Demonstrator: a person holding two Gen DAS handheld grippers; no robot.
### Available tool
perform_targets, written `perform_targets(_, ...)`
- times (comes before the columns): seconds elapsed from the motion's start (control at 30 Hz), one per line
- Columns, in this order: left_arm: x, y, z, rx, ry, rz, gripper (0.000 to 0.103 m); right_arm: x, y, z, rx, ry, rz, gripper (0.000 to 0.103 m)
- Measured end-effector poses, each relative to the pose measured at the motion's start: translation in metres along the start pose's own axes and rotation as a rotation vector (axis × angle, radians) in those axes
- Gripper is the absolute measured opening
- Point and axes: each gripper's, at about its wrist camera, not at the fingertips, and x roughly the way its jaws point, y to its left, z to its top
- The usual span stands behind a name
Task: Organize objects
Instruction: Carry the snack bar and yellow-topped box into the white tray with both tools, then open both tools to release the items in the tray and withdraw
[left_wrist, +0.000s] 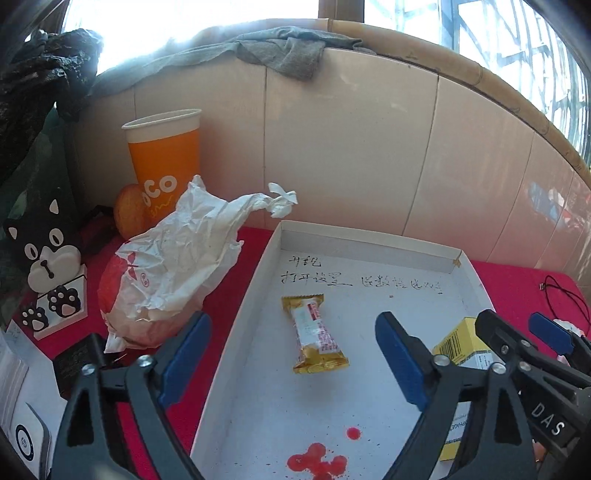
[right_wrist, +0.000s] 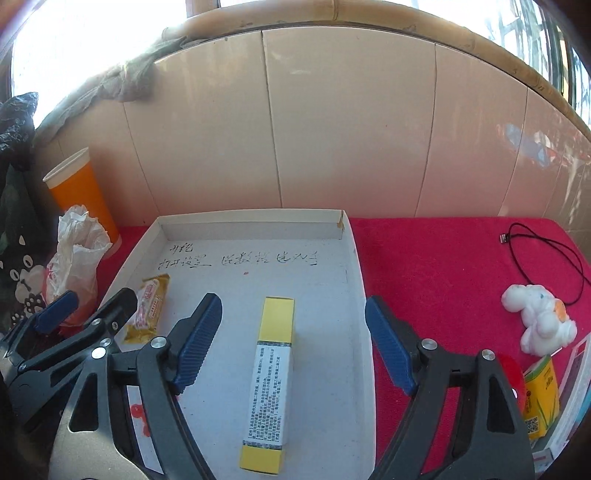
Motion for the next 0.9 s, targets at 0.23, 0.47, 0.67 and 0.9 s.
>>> perform_targets(0.23, -0.042, 0.023, -0.001, -0.079, -0.112, -0.018, 0.103, -0.024, 0.002, 0.0, -0.005, -0.034, 0.049, 0.103)
perform_targets(0.47, -0.091, 0.028, -0.012, -0.12, -0.184, -0.054, 0.103, -0.06, 0.004, -0.004, -0.038, -0.076, 0.067, 0.103)
perform_targets(0.67, -0.13, 0.024, -0.03, -0.151, -0.217, -0.132, 0.103, -0.102, -0.012, -0.018, -0.011, -0.116, 0.101, 0.103)
perform_targets(0.9, -0.164, 0.01, -0.04, -0.11, -0.282, -0.216, 0.103, -0.16, -0.038, -0.041, -0.024, -0.222, 0.101, 0.103)
